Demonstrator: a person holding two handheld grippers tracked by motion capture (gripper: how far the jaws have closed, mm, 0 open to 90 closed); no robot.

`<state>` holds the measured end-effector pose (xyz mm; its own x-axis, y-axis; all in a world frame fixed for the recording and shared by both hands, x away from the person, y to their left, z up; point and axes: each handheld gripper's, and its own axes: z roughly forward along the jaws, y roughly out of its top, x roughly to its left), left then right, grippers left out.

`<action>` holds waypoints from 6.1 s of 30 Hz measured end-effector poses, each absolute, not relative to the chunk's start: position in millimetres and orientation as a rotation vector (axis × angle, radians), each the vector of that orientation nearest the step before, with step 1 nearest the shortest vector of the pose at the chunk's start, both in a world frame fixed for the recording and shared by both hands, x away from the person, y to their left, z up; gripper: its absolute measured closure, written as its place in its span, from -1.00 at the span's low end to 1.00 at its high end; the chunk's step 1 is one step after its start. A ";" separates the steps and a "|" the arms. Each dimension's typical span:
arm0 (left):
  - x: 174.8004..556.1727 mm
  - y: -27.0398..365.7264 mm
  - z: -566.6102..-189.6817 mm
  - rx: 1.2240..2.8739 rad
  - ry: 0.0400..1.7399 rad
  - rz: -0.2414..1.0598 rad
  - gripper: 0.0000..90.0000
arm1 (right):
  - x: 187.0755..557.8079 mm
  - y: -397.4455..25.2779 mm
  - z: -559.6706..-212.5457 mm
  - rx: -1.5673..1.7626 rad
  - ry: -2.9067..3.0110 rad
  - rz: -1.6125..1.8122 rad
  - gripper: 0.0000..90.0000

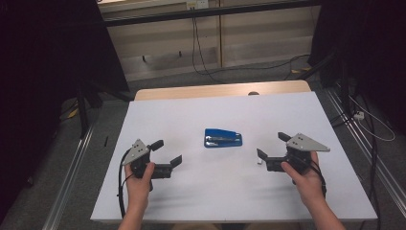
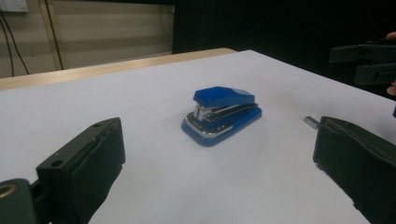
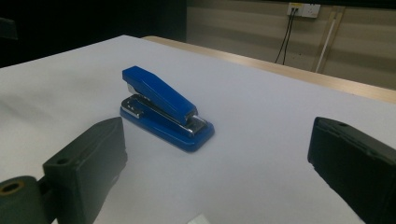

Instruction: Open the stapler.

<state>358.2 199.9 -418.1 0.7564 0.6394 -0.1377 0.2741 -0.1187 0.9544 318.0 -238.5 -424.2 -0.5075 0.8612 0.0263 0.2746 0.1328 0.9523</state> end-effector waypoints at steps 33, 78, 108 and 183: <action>404.1 167.3 -428.8 1.783 0.750 0.312 -0.94 | 365.2 -191.3 -419.3 1.052 1.959 1.363 -0.95; 420.4 156.2 -443.2 1.864 0.758 0.282 -0.93 | 446.9 -103.5 -433.0 0.944 2.215 1.402 -0.28; 422.8 161.1 -442.7 1.863 0.774 0.290 -0.93 | 461.0 -89.1 -445.4 0.777 2.367 1.263 0.15; 459.1 85.4 -460.6 1.904 0.707 0.243 1.00 | 443.9 -131.1 -414.7 0.925 2.198 1.463 0.02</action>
